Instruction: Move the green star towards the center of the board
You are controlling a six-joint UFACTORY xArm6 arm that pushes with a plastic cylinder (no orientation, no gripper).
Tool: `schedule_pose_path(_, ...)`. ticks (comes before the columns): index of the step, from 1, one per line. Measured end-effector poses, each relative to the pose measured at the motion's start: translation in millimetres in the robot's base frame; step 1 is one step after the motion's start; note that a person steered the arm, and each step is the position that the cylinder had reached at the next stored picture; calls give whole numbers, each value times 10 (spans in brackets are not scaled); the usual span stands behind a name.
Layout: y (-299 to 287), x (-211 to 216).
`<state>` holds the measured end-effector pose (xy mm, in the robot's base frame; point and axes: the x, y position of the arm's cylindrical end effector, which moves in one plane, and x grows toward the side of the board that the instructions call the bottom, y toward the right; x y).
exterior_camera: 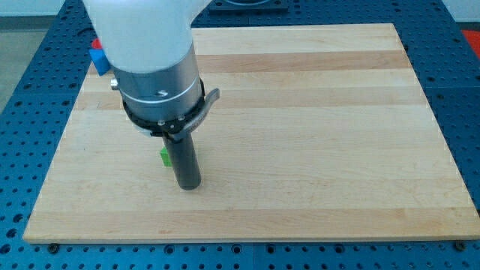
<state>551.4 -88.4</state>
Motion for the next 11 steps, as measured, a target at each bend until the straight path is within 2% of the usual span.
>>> schedule_pose_path(1, -197, 342)
schedule_pose_path(2, -608, 419)
schedule_pose_path(4, -494, -314)
schedule_pose_path(5, -405, -529)
schedule_pose_path(6, -544, -303)
schedule_pose_path(7, -435, -54)
schedule_pose_path(9, -193, -1177)
schedule_pose_path(10, -148, -1478)
schedule_pose_path(11, -165, -1403)
